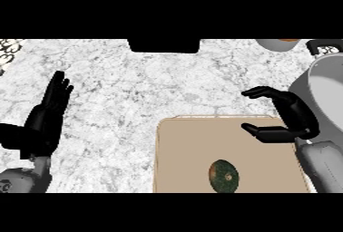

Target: Pick the squash from the tray and place it in the pot

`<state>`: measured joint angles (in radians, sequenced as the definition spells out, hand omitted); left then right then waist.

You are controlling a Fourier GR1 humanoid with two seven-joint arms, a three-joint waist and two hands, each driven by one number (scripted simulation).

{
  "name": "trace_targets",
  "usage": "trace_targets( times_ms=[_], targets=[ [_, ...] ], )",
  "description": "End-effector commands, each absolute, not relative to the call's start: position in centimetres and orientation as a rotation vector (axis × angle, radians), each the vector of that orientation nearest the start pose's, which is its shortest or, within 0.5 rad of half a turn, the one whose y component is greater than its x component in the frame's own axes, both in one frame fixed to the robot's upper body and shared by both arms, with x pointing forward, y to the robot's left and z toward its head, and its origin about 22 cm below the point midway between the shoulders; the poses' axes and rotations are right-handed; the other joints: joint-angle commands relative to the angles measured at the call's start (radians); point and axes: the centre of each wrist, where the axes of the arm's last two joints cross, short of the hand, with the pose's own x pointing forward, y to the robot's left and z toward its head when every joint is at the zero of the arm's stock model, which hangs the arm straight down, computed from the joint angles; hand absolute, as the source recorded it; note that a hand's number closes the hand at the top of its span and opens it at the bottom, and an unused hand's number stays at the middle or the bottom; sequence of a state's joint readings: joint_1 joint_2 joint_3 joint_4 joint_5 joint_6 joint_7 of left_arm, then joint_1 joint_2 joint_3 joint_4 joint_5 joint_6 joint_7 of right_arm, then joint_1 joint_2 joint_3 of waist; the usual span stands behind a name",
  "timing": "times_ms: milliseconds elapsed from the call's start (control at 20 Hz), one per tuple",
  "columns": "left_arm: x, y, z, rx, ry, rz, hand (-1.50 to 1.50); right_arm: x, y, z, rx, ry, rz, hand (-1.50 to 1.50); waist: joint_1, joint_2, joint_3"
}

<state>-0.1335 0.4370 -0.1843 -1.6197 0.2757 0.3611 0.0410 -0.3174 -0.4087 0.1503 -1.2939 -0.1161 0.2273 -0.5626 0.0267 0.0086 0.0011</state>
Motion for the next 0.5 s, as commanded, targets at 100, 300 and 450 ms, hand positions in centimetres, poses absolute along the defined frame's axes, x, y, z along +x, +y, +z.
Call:
trace_targets(
  times_ms=[100,300,450],
  targets=[
    [27.3,28.9,8.7,0.177,-1.623,0.053,0.00,32.0,-29.4,1.6,0.358,-2.221,0.638,-1.50,-0.012,-0.006,0.000],
    [28.5,29.4,7.1,0.209,-1.620,0.063,0.00,33.4,-29.4,4.4,0.397,-2.191,0.799,-1.50,-0.024,-0.007,-0.001],
    [27.7,29.3,7.7,0.195,-1.608,0.060,0.00,32.9,-31.3,7.9,0.343,-2.054,1.030,-1.50,-0.027,-0.010,-0.002]
  ],
)
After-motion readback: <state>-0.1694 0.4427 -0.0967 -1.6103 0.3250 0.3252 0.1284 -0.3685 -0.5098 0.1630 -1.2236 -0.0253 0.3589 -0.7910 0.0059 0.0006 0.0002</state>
